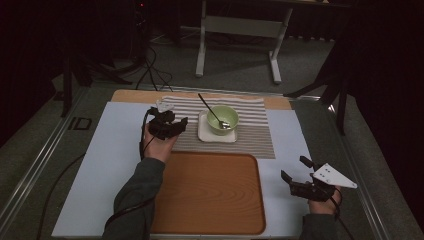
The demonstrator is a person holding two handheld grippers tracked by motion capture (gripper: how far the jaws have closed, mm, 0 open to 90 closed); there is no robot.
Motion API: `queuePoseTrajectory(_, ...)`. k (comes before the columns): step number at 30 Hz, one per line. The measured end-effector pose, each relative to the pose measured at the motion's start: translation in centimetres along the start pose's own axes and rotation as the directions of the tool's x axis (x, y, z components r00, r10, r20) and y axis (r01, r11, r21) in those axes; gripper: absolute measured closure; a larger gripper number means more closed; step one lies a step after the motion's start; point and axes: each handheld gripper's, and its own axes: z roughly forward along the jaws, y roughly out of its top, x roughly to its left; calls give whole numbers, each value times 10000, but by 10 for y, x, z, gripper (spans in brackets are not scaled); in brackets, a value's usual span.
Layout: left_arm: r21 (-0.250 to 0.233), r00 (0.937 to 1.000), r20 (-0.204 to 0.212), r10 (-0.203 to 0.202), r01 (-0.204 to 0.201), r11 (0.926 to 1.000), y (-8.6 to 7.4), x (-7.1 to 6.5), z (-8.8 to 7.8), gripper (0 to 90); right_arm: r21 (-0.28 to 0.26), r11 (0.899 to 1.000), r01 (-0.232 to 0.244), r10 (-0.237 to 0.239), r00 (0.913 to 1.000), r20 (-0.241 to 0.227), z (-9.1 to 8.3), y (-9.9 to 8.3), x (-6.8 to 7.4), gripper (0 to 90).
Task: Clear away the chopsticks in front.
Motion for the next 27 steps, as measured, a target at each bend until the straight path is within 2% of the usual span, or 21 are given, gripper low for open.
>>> queuePoseTrajectory(4, 46, 10000, 39, -13, 13, 10000, 1, 2, 7, 484, 3, 10000, 4, -4, 10000, -5, 0, 0, 0, 131)
queuePoseTrajectory(17, 46, 9992, 137, 385, -386, 9992, 10, -5, 28, 463, -23, 10000, -20, 20, 10000, -4, 0, 0, -1, 131)
queuePoseTrajectory(27, 88, 9992, 230, 320, -323, 9994, 13, -9, 46, 450, -29, 10000, -31, 31, 10000, 15, -1, -1, -2, 131)
